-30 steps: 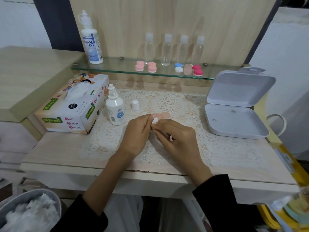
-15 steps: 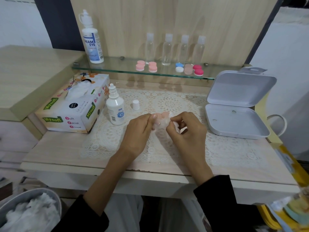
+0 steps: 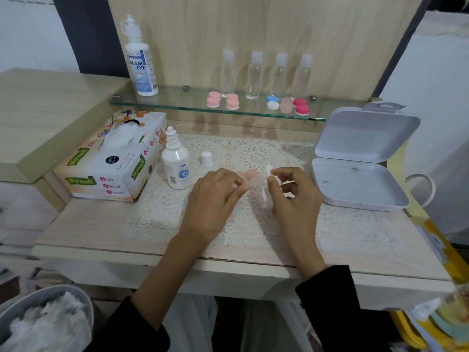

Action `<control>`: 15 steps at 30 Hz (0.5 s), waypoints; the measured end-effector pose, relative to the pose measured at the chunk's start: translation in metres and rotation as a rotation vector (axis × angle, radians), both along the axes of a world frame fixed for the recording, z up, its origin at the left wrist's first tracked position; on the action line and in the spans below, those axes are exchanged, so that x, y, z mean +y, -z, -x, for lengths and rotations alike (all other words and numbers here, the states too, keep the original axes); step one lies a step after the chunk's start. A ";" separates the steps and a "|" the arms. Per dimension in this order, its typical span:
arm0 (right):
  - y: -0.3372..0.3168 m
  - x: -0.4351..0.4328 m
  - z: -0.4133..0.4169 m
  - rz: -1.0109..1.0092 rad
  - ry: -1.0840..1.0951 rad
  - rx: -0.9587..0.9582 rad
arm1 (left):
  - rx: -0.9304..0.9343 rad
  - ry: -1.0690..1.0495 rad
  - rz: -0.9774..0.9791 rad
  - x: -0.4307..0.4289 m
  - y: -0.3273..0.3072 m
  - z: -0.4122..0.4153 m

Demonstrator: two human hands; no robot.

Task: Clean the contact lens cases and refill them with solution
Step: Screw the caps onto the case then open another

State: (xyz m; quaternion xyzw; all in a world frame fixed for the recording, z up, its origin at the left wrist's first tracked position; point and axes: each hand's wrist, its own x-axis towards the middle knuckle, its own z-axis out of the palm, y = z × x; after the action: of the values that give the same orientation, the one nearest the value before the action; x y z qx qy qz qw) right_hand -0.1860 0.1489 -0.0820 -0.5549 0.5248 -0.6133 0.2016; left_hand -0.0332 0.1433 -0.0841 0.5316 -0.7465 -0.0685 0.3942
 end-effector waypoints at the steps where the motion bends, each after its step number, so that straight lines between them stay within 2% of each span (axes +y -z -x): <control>1: 0.000 0.000 0.000 -0.010 0.000 -0.001 | -0.013 0.001 -0.005 0.000 0.000 0.000; 8: 0.000 -0.001 0.001 -0.053 -0.009 -0.011 | -0.066 0.005 -0.047 0.001 -0.002 0.000; 15: -0.001 -0.002 0.001 -0.066 -0.009 -0.023 | 0.004 -0.019 -0.065 0.003 -0.005 0.002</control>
State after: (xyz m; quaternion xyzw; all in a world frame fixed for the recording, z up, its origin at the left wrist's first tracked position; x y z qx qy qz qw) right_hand -0.1875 0.1466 -0.0814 -0.5431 0.5400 -0.6010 0.2285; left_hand -0.0347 0.1464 -0.0789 0.5510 -0.7380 -0.0903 0.3790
